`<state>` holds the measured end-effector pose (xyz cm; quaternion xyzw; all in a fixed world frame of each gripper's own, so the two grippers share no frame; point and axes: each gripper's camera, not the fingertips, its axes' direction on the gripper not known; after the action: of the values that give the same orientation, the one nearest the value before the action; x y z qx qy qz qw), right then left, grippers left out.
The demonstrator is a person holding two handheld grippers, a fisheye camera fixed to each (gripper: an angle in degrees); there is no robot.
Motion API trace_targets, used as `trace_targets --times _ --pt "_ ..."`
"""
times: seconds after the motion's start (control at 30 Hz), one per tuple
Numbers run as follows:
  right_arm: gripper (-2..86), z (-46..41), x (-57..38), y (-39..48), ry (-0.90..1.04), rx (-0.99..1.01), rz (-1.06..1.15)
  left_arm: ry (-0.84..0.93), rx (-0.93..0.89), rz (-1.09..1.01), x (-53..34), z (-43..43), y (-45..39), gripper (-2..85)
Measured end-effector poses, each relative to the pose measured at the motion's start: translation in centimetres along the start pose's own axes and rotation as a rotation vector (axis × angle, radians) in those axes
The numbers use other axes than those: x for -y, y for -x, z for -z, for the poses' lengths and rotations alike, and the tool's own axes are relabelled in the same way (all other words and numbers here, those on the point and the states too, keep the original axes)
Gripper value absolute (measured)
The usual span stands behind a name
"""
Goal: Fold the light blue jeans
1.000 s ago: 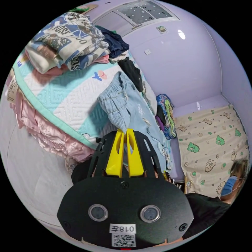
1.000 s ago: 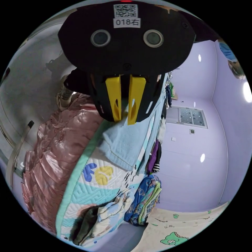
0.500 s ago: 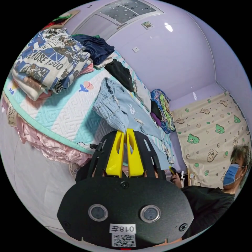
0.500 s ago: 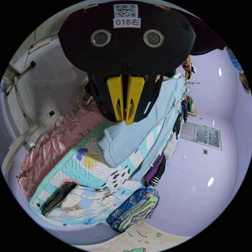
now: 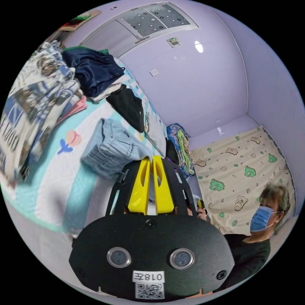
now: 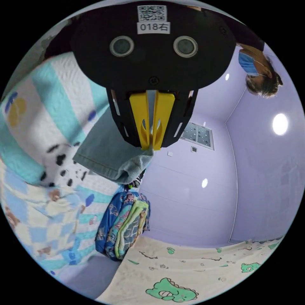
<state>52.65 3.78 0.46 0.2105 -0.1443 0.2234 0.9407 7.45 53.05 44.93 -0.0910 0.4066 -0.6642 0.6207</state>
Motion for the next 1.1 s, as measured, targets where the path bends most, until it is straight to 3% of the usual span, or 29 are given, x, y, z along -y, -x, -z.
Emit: trace_targets --times 0.13,0.23,0.33,0.83,1.1 --pt "0.0 -11.5 5.3 -2.9 0.047 -0.113 -0.099 0.008 0.043 0.113 5.8 -5.9 2.8 -0.9" --pt "0.0 -17.3 6.5 -6.7 0.053 -0.133 -0.229 -0.007 0.065 0.257 8.3 -9.9 6.4 -0.9" --pt "0.1 -20.3 7.3 -6.7 0.057 -0.174 -0.222 -0.014 0.075 0.296 9.6 -12.1 8.0 -0.9" --pt "0.2 -28.4 11.2 -2.9 0.066 -0.185 -0.188 -0.131 -0.045 0.259 15.8 -15.3 8.7 -0.9" --pt "3.8 -31.7 10.9 -1.6 0.13 -0.281 -0.162 -0.081 -0.04 0.321 17.0 -17.4 10.0 3.9"
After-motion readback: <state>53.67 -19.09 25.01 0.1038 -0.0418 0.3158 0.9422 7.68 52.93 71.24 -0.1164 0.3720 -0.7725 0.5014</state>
